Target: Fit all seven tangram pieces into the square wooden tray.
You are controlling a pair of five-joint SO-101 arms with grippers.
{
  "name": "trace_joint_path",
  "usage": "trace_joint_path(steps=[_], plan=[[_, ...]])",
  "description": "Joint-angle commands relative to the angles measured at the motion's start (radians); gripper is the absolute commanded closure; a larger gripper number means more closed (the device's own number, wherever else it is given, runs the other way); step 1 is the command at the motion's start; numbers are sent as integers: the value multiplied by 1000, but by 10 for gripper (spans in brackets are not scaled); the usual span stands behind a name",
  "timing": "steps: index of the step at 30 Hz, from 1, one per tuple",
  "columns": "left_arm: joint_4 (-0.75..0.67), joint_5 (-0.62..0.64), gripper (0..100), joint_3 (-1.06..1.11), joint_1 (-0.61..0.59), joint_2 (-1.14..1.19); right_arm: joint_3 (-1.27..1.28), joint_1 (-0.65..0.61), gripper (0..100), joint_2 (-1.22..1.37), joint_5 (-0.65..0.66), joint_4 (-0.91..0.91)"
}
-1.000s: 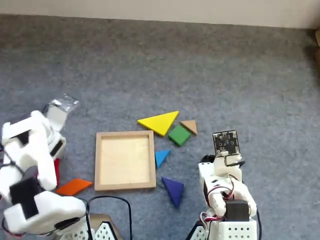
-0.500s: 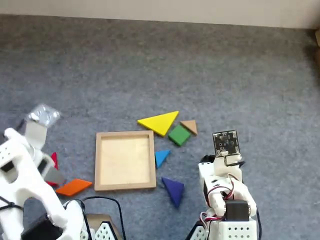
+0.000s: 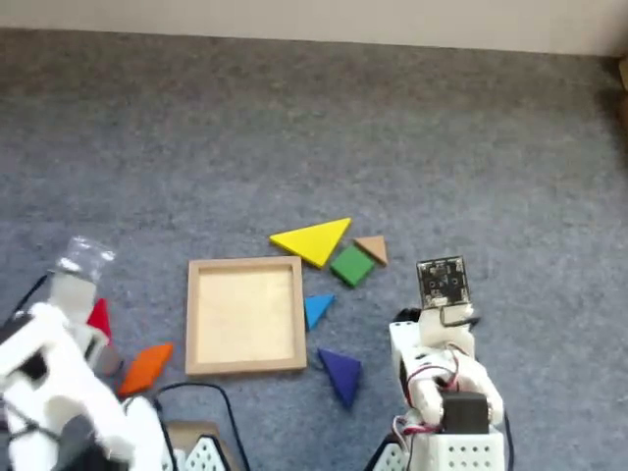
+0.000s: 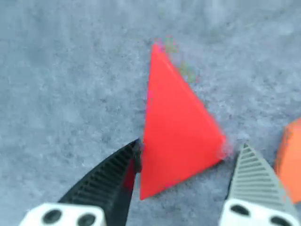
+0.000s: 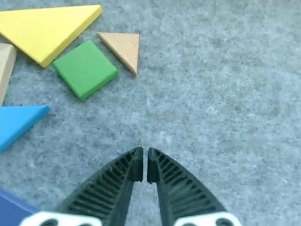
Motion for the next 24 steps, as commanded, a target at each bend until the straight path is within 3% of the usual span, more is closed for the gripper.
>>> trace_joint_path(steps=[1,12,19,24], plan=[[-61,0,705,56,-8,-1,148,12,965,-10,9,5],[-66,-5,711,94,-4,-1,148,12,965,-8,9,5],[-63,2,794,101,104,-1,148,12,965,-8,9,5],[-61,2,844,96,117,-1,148,12,965,-7,9,5]])
